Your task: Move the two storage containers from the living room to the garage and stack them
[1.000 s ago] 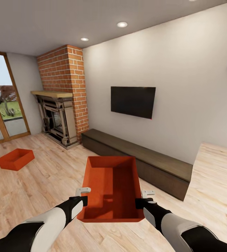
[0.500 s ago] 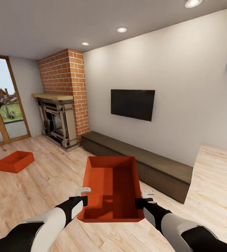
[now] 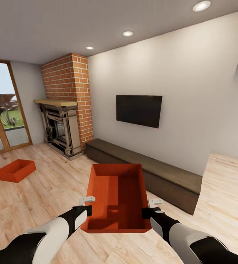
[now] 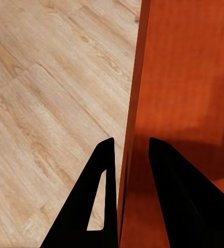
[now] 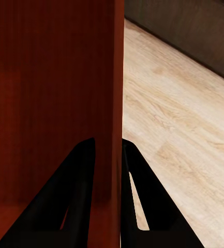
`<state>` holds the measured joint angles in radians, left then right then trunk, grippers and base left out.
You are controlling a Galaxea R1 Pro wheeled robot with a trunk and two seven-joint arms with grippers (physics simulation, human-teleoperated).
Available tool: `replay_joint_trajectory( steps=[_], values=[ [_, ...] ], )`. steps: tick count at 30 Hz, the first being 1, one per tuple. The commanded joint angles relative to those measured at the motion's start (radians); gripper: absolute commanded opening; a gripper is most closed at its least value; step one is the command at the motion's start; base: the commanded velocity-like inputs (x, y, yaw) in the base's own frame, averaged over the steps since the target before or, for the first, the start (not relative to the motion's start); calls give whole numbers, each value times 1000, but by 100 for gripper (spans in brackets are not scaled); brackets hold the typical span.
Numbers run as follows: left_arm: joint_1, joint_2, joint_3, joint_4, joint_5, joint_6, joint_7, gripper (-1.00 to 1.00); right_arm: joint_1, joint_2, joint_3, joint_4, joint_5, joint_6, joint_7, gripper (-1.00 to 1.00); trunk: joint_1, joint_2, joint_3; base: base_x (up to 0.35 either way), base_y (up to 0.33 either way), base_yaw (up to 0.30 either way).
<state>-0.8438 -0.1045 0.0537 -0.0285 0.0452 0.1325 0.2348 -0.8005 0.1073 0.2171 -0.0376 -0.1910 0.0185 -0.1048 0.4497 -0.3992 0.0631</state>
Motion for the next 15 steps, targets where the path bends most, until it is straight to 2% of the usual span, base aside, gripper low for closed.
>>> replay_joint_trajectory(
  steps=[1,15],
  values=[
    [0,12,14,-1,2,6,63,-100,0,-6,14,-2,-4,0,-5,-100,0,-1,0,0,0,0],
    [0,12,14,-1,2,6,63,-100,0,-6,14,-2,-4,-1,-6,-100,0,-1,0,0,0,0]
  ],
)
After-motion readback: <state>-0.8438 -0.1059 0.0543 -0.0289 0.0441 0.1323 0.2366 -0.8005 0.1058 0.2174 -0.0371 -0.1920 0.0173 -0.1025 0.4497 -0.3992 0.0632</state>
